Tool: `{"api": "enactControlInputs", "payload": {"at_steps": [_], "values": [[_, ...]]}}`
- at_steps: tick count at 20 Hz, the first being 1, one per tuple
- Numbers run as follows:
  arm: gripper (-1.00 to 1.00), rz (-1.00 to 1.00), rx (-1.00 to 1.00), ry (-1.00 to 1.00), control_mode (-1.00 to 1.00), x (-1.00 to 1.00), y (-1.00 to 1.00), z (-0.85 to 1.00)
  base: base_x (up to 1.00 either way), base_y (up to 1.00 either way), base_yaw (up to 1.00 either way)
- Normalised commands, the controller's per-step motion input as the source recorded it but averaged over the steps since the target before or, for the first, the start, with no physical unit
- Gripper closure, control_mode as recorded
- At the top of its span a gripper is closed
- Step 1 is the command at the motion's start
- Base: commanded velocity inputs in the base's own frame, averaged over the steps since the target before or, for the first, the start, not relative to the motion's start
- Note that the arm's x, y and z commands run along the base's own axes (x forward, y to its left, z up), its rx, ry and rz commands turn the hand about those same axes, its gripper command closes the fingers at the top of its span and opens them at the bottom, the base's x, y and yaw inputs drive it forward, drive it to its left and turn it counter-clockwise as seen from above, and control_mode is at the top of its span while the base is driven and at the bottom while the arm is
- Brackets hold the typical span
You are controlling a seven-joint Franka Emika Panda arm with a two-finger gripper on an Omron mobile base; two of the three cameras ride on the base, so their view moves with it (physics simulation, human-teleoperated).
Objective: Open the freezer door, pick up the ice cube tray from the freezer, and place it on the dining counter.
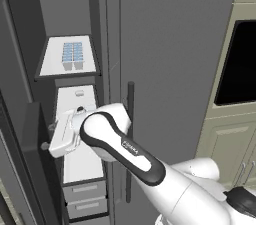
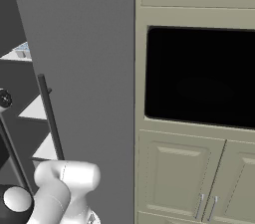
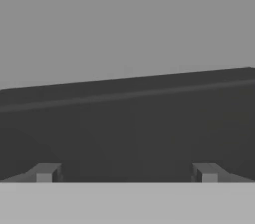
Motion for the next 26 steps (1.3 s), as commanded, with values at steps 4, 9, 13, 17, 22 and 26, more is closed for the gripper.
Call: {"api": "enactControlInputs", "payload": {"at_steps": [4,9,13,17,22,26], "values": [[-1.0,0.01,0.04,-0.05,-1.0,0.0,0.01,0.0,0.0,0.0,0.0],[-1.0,0.0,0.03,0.0,-1.0,-0.09,-0.74,0.31,0.0,0.0,0.0],[-1.0,-0.1,0.01,0.08,-1.0,-0.13,-1.0,0.57,0.0,0.0,0.0],[-1.0,-0.25,0.0,0.22,-1.0,-0.15,-1.0,0.67,0.0,0.0,0.0],[-1.0,-0.41,0.0,0.27,-1.0,-0.3,-1.0,0.27,0.0,0.0,0.0],[-1.0,-0.49,0.0,0.3,-1.0,-0.31,-1.0,0.1,0.0,0.0,0.0]]}}
